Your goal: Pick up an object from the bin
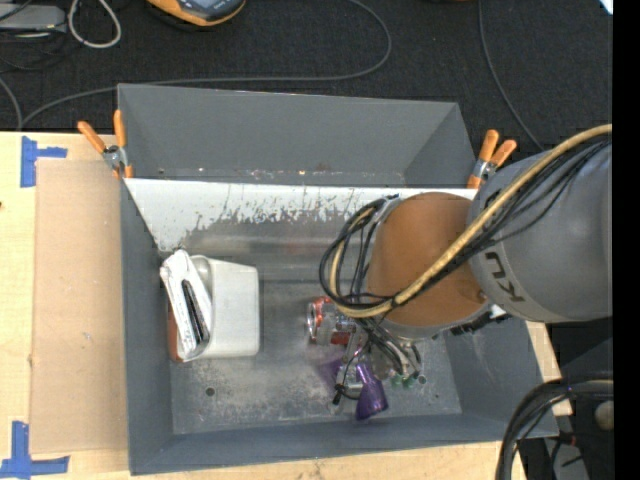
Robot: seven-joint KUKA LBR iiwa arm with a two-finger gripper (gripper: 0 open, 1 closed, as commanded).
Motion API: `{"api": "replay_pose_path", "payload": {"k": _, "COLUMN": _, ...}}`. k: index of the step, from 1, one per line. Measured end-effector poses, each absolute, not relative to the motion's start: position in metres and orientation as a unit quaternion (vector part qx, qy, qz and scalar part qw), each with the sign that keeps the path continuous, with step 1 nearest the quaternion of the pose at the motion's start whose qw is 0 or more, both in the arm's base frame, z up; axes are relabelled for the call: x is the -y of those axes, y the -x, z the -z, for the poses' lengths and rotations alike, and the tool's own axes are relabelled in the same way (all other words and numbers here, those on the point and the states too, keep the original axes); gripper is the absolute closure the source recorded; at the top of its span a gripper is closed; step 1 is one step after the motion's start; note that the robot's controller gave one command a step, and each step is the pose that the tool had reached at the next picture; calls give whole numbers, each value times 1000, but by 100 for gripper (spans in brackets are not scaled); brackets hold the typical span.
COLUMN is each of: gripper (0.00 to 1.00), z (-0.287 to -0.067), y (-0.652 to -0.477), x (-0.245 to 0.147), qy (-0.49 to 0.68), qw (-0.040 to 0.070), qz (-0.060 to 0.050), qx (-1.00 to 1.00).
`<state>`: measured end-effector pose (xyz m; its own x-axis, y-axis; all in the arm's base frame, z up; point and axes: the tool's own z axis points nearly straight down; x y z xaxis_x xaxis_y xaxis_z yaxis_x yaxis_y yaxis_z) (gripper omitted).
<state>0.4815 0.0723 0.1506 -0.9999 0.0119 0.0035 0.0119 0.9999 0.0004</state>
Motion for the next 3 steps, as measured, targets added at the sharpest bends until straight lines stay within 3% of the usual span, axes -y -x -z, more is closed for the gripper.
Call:
{"api": "replay_pose_path", "payload": {"k": 1, "gripper": 0, "z": -151, "y": -482, "x": -72, "qy": 6, "qw": 2, "qz": 0, "qx": 1000}}
{"api": "replay_pose_path", "payload": {"k": 2, "gripper": 0, "z": -91, "y": -475, "x": -42, "qy": 14, "qw": 6, "qz": 0, "qx": 1000}}
{"api": "replay_pose_path", "payload": {"k": 3, "gripper": 100, "z": -97, "y": -491, "x": -41, "qy": 1, "qw": -1, "qz": 1, "qx": 1000}}
